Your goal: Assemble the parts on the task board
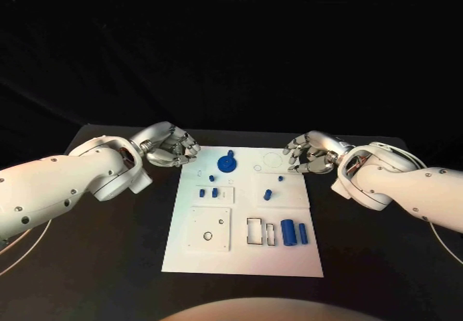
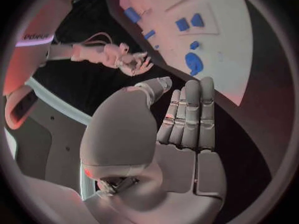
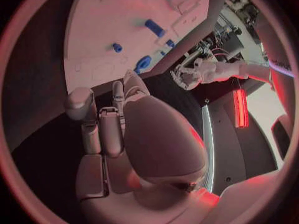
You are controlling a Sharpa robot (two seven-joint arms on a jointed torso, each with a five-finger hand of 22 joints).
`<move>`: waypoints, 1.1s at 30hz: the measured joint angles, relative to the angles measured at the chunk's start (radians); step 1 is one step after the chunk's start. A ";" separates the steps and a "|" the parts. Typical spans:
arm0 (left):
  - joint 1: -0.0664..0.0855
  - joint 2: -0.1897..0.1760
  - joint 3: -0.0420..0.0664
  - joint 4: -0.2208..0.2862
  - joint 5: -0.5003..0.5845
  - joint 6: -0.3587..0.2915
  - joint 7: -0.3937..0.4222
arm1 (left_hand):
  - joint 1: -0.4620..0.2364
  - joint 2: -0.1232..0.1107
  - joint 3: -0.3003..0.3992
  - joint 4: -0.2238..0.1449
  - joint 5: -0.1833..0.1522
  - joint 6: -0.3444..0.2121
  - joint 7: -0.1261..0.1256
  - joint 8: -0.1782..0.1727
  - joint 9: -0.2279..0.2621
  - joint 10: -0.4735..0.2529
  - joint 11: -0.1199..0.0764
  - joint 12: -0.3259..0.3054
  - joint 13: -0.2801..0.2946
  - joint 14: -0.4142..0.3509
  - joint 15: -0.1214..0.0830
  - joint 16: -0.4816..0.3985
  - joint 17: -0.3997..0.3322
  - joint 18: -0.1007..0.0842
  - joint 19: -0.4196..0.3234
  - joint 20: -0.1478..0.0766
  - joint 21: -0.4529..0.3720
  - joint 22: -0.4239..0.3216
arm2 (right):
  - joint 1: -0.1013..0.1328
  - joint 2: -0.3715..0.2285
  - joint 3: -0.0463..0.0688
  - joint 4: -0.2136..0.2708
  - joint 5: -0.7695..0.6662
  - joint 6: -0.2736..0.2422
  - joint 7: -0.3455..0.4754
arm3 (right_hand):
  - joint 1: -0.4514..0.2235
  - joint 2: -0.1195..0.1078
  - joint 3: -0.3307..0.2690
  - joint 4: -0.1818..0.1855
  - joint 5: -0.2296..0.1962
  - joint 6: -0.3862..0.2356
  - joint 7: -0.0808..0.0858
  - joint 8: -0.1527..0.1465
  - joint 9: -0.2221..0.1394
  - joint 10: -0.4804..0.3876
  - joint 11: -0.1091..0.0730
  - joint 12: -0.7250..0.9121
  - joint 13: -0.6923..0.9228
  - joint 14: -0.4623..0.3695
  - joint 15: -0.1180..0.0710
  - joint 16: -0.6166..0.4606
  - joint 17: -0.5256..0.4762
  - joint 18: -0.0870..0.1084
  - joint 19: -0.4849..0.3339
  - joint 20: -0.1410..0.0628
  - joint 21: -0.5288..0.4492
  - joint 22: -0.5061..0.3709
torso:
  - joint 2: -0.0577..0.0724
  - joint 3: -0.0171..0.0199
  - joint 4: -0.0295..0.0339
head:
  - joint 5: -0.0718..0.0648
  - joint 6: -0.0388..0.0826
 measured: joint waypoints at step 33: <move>-0.001 -0.046 0.000 0.054 0.721 0.024 0.187 | -0.021 0.008 -0.022 0.016 0.000 0.003 -0.004 0.008 0.000 0.015 -0.008 0.038 0.015 -0.005 -0.006 -0.023 -0.013 0.000 0.016 -0.003 -0.057 -0.046 | -0.057 0.075 0.000 -0.003 -0.478 0.061 -0.114 | -0.090 -0.060 0.235 -0.001 -0.072 0.170 0.005 -0.055 -0.029 0.069 0.007 -0.067 -0.147 0.000 0.000 -0.004 0.011 0.000 0.028 0.001 0.048 0.054 | 0.004 -0.0018 0.0016 | -0.024 -0.003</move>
